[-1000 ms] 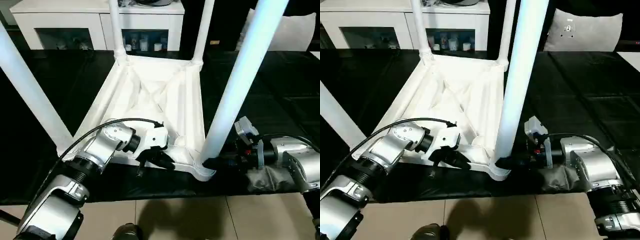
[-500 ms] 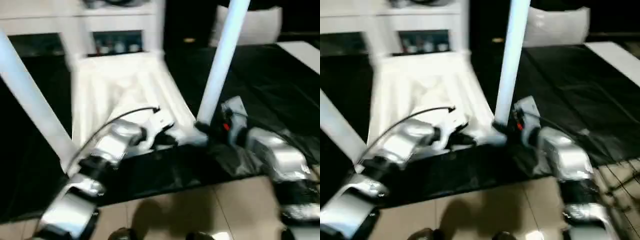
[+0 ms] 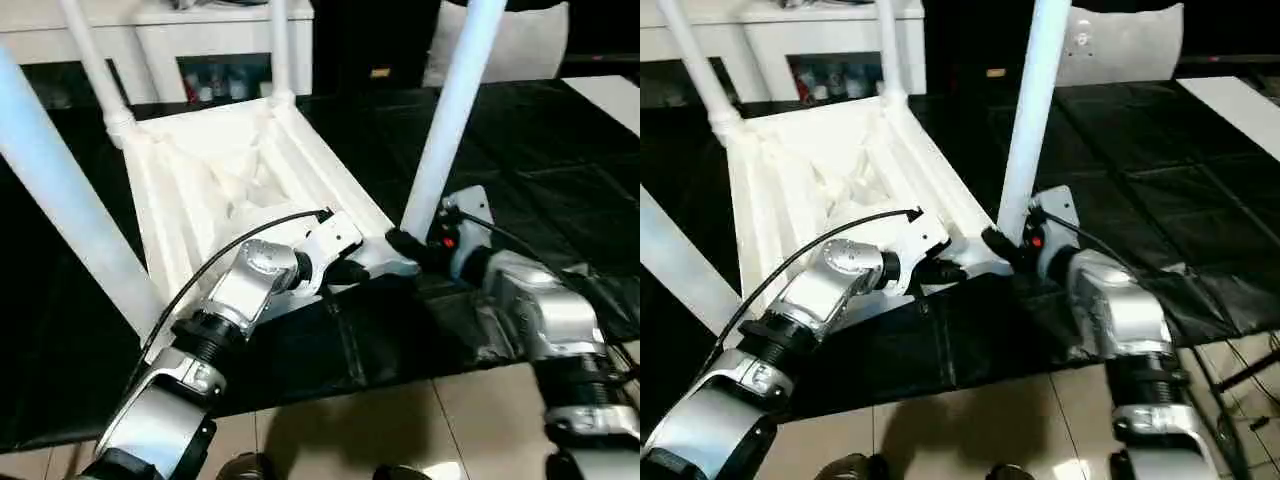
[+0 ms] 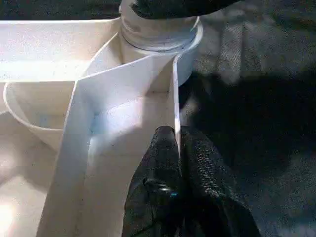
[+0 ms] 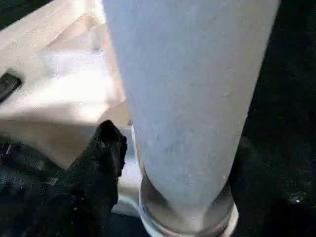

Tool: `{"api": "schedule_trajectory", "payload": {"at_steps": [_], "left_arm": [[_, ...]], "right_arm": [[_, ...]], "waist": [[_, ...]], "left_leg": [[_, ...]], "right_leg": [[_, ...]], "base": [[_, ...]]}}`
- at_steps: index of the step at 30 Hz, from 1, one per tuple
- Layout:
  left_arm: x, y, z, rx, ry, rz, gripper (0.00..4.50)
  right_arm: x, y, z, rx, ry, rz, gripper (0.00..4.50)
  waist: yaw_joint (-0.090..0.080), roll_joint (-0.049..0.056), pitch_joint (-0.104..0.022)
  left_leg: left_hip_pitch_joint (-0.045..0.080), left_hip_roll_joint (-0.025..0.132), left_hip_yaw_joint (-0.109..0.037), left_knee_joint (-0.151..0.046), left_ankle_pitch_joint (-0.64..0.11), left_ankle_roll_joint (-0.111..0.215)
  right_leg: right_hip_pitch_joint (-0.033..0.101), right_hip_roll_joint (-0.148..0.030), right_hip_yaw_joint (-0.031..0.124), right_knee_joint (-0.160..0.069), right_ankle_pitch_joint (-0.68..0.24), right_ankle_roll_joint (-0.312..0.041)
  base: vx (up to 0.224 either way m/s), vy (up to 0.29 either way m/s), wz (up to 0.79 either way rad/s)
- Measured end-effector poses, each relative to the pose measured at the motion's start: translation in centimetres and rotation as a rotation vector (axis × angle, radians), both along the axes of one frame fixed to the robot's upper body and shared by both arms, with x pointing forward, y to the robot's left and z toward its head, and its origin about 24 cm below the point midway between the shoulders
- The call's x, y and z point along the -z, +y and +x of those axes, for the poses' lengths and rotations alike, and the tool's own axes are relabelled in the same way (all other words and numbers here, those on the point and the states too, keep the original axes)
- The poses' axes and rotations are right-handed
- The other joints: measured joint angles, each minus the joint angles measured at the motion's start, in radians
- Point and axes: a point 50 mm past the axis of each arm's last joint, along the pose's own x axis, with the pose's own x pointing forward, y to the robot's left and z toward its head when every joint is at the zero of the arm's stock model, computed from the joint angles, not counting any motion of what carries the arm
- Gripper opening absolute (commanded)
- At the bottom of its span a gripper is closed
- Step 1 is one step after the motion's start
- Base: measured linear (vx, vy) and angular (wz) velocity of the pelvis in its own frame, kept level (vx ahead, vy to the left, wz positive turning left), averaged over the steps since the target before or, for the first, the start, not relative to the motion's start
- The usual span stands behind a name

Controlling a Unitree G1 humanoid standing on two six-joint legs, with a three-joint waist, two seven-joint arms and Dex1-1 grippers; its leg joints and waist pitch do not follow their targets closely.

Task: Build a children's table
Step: Rotate leg to tighten

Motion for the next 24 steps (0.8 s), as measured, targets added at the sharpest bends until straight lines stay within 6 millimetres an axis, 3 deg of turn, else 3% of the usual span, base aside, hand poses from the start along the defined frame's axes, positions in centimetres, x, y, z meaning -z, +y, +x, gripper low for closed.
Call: {"api": "schedule_trajectory", "payload": {"at_steps": [4,10,18,24], "left_arm": [[0.0,1.6,-0.4,0.102,-0.001,0.03,0.0],[-0.2,3.9,-0.9,0.253,0.012,0.068,0.0],[-0.4,4.7,-1.8,0.426,0.036,0.097,0.0],[-0.6,4.3,-2.4,0.505,0.034,0.107,0.0]], "right_arm": [[-0.2,-1.6,-1.2,-0.132,0.005,-0.016,3.98],[-1.3,-3.6,-2.3,-0.327,0.004,-0.086,4.08],[-1.5,-3.2,-3.5,-0.591,0.032,-0.041,3.45],[-0.8,-2.4,-3.9,-0.695,0.061,-0.033,2.92]], "waist": [[0.02,0.0,0.0],[0.046,0.001,0.0],[0.076,0.001,0.0],[0.079,0.001,0.0]], "left_leg": [[0.0,0.0,0.0,0.002,0.0,0.0],[0.002,0.0,0.0,0.009,0.0,0.0],[0.001,0.0,0.0,0.012,0.0,0.0],[0.001,0.0,0.0,0.013,0.0,0.0]], "right_leg": [[0.002,0.0,0.0,0.0,0.0,0.0],[0.008,-0.003,-0.001,0.001,0.001,-0.002],[0.013,-0.003,-0.001,0.001,0.002,-0.003],[0.014,-0.003,0.0,0.002,0.002,-0.003]], "base": [[0.0,0.0,0.0],[0.0,0.0,0.0],[0.0,0.0,0.0],[0.0,0.0,0.0]]}}
